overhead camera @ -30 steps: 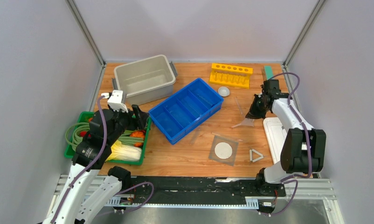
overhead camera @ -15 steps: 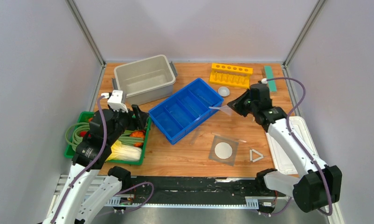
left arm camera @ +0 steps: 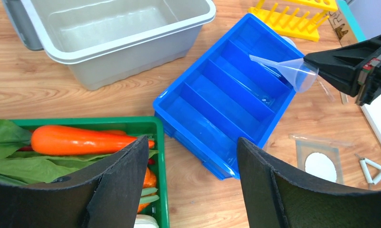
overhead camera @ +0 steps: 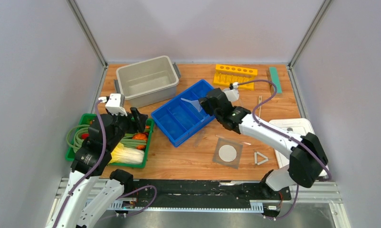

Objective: Organize the chemistry lab equipment

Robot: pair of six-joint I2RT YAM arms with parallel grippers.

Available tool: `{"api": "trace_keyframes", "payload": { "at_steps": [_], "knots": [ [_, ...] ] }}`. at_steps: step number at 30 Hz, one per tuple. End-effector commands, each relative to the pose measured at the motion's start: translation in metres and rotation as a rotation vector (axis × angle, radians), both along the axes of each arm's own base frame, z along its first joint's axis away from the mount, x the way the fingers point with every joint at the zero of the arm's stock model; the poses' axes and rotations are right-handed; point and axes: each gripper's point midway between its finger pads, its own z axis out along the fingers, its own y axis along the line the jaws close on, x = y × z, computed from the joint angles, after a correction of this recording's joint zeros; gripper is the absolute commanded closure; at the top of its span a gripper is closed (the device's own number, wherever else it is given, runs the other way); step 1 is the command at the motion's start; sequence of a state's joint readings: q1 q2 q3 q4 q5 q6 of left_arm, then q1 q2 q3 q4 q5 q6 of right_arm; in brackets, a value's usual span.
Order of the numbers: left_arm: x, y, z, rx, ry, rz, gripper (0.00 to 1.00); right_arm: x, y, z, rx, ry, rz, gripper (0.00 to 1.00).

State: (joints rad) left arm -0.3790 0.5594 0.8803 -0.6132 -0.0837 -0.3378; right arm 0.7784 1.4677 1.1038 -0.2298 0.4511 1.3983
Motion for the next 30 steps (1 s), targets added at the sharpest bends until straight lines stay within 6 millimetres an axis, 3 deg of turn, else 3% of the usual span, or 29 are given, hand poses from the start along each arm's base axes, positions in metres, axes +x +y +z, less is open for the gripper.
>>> {"api": "trace_keyframes", "payload": {
  "at_steps": [1, 6, 12, 20, 30],
  "knots": [
    [-0.001, 0.012, 0.021, -0.007, -0.050, 0.061, 0.25, 0.027, 0.018, 0.016, 0.150, -0.053, -0.183, 1.00],
    [-0.001, 0.014, 0.020, -0.006, -0.046, 0.072, 0.23, 0.026, 0.032, -0.011, 0.194, 0.011, -0.247, 1.00],
    [-0.001, 0.014, 0.021, -0.011, -0.049, 0.072, 0.23, 0.019, 0.043, -0.027, 0.188, 0.034, -0.273, 1.00],
    [-0.001, 0.014, 0.021, -0.012, -0.050, 0.074, 0.23, 0.008, 0.040, -0.060, 0.182, 0.121, -0.327, 0.99],
    [-0.002, 0.013, 0.022, -0.016, -0.052, 0.071, 0.24, 0.004, 0.054, -0.081, 0.174, 0.167, -0.308, 0.96]
  ]
}}
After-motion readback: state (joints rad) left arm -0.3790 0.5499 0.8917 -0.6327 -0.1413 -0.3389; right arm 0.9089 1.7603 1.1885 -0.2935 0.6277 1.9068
